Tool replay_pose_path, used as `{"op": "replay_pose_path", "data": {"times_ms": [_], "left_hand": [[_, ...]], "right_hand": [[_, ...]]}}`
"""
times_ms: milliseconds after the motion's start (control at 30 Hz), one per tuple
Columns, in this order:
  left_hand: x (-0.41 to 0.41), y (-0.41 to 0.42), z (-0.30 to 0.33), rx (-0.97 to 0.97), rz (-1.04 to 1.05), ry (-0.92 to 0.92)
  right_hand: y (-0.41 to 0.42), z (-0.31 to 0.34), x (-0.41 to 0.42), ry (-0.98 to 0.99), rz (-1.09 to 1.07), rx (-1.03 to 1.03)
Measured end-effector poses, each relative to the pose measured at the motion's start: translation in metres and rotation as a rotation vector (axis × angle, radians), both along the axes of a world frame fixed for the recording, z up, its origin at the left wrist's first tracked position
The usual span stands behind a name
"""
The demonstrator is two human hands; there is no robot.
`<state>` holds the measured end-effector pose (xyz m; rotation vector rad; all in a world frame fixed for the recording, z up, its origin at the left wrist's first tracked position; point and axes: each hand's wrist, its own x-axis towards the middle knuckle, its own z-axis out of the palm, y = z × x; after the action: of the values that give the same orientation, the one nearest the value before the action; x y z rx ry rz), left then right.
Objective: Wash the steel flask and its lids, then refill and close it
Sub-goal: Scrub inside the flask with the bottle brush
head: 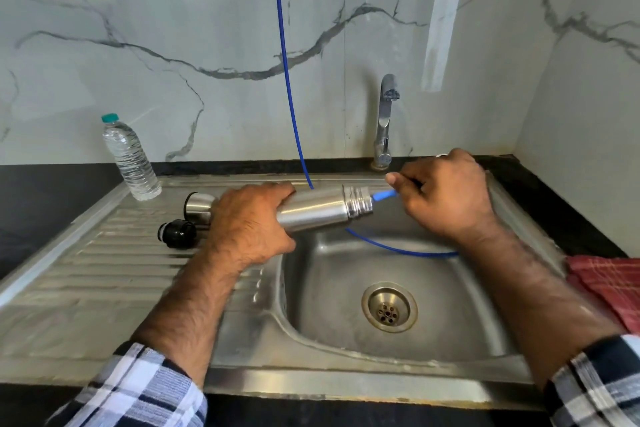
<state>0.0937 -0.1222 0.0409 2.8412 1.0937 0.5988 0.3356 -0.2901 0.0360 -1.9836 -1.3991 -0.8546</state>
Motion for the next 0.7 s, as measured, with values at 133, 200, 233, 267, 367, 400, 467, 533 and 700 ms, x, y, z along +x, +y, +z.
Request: {"op": "replay_pose_path", "data": {"times_ms": [133, 200, 233, 267, 367, 400, 467, 533, 700], "left_hand": [[-0.006, 0.005, 0.003, 0.037, -0.024, -0.069], [-0.009, 0.009, 0.005, 0.066, -0.011, -0.076], [-0.011, 0.012, 0.005, 0.065, 0.0, -0.082], [-0.011, 0.013, 0.005, 0.065, 0.008, -0.08], [-0.004, 0.011, 0.003, 0.045, -0.004, -0.079], [0.001, 0.008, 0.003, 0.051, -0.016, -0.072], [0.007, 0.002, 0.004, 0.071, -0.035, -0.021], [0.003, 0.004, 0.003, 0.05, -0.044, -0.061], [-0.014, 0.024, 0.007, 0.088, 0.005, -0.053]], "right_hand": [[-0.009, 0.004, 0.021, 0.028, 0.022, -0.015], [-0.02, 0.006, 0.036, 0.086, -0.022, 0.019], [-0.025, 0.007, 0.04, 0.108, -0.044, 0.047], [-0.028, 0.008, 0.042, 0.116, -0.072, 0.066], [-0.02, 0.01, 0.029, 0.115, -0.115, 0.081], [-0.014, 0.007, 0.02, 0.097, -0.089, 0.06], [-0.002, -0.001, 0.004, 0.046, -0.031, 0.03], [-0.003, 0.001, 0.005, 0.033, -0.009, 0.023], [-0.026, 0.009, 0.038, 0.074, -0.07, 0.074]]}}
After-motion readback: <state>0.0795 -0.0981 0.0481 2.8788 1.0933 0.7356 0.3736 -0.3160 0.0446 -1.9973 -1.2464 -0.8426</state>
